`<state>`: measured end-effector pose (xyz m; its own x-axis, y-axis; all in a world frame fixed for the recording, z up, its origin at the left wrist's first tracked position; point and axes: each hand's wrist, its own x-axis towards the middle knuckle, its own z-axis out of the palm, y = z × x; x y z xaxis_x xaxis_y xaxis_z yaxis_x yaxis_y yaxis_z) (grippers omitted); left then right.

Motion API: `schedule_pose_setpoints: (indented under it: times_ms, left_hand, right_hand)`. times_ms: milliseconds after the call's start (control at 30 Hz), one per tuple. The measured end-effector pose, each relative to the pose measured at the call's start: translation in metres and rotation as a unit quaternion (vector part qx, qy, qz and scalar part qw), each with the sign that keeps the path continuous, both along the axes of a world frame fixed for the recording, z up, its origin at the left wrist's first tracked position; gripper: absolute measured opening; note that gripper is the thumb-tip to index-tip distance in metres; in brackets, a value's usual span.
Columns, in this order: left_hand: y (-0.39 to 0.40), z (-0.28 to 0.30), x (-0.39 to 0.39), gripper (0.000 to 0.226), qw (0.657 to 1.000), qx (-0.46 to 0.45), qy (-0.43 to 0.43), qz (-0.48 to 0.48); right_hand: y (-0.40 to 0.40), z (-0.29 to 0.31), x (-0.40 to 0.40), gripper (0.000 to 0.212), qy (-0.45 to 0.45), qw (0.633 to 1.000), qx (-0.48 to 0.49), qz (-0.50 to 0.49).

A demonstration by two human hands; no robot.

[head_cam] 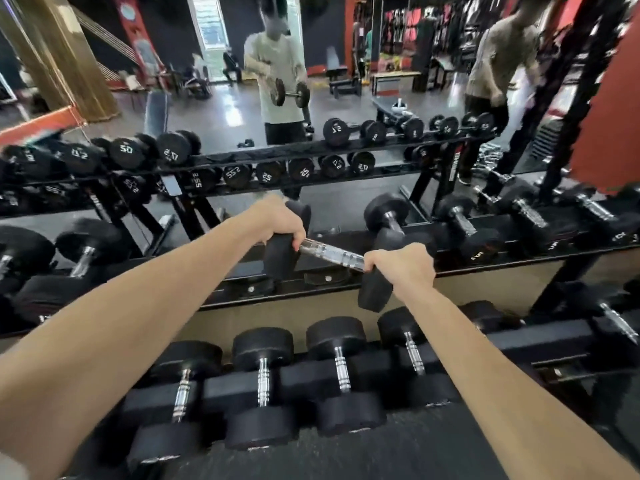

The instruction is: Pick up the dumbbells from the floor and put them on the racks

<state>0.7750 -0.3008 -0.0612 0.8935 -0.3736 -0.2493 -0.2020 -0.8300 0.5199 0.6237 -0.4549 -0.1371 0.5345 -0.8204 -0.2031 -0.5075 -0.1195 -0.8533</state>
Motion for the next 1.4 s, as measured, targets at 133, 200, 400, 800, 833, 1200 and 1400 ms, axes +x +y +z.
schedule_pose_setpoints:
  times_ms: [133, 200, 400, 800, 833, 1200, 1400]
  left_hand:
    - [-0.021, -0.016, 0.063, 0.052, 0.999, 0.045, 0.003, -0.026]
    - [-0.028, -0.023, 0.085, 0.055, 0.998, 0.046, 0.011, -0.036]
    - [-0.059, -0.046, 0.168, 0.055, 0.989, 0.065, 0.051, -0.119]
    - [-0.106, -0.09, 0.306, 0.069, 0.943, 0.123, 0.022, -0.309]
    - [-0.11, -0.093, 0.315, 0.069, 0.937, 0.128, 0.018, -0.323]
    - [-0.175, -0.15, 0.368, 0.101, 0.895, 0.164, 0.007, -0.414]
    - [-0.186, -0.171, 0.359, 0.083, 0.885, 0.14, -0.059, -0.439]
  right_hand:
    - [-0.006, -0.016, 0.053, 0.041, 0.023, 0.999, 0.014, -0.022]
    - [-0.005, -0.019, 0.069, 0.041, 0.023, 0.999, 0.014, -0.031]
    - [0.0, -0.04, 0.132, 0.044, 0.055, 0.992, 0.038, -0.11]
    - [0.043, -0.079, 0.246, 0.043, 0.075, 0.941, 0.126, -0.306]
    - [0.044, -0.082, 0.254, 0.044, 0.075, 0.936, 0.133, -0.316]
    - [0.04, -0.126, 0.315, 0.029, 0.101, 0.909, 0.155, -0.374]
    - [0.025, -0.142, 0.306, 0.038, 0.096, 0.901, 0.179, -0.383]
